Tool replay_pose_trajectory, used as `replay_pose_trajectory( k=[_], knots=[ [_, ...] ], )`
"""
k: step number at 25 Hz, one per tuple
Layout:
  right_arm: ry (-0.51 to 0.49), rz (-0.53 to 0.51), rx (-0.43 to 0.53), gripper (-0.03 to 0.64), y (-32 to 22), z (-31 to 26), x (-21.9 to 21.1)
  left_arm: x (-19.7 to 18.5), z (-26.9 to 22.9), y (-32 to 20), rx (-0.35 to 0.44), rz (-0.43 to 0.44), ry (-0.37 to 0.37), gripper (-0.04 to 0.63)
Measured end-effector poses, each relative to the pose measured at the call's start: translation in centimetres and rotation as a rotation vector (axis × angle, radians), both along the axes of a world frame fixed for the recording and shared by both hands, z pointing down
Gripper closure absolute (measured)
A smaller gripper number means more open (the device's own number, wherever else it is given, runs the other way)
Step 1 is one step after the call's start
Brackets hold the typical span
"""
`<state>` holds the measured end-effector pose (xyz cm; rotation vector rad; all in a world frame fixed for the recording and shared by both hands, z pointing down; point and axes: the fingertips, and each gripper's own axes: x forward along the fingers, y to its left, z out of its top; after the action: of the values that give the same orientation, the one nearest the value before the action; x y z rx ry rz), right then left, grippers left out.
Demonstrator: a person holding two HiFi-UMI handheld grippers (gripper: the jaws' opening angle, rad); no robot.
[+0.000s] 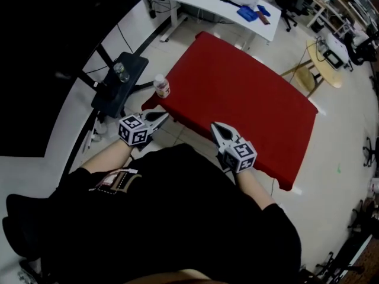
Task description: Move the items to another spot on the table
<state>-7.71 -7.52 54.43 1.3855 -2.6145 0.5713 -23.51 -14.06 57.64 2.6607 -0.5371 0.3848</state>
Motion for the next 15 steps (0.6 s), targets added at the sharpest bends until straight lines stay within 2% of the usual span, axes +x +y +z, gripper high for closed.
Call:
replay_pose_trajectory(
  k=[4,8,13,15],
  knots=[
    [0.033,-0.089,-0.011,0.612,-2.0,0.0,-3.2,-0.6,0.8,-2.9,0.035,-0.088,-0.014,0.588],
    [0.061,-0.133,-0.027,0.611,-5.0,0.3,-7.3,-3.4,2.4,-5.8,0.049,-0.124,-0.046,0.588],
    [0.087,-0.127,-0.030,0.611,-9.4,2.4,-11.0,-7.2,6.6,-11.4,0.006,-0.205,-0.061,0.588],
    [0.089,-0.119,-0.041,0.611,-10.6,2.9,-12.0,-7.7,8.4,-13.5,-0.025,-0.204,-0.075,0.439]
  ],
)
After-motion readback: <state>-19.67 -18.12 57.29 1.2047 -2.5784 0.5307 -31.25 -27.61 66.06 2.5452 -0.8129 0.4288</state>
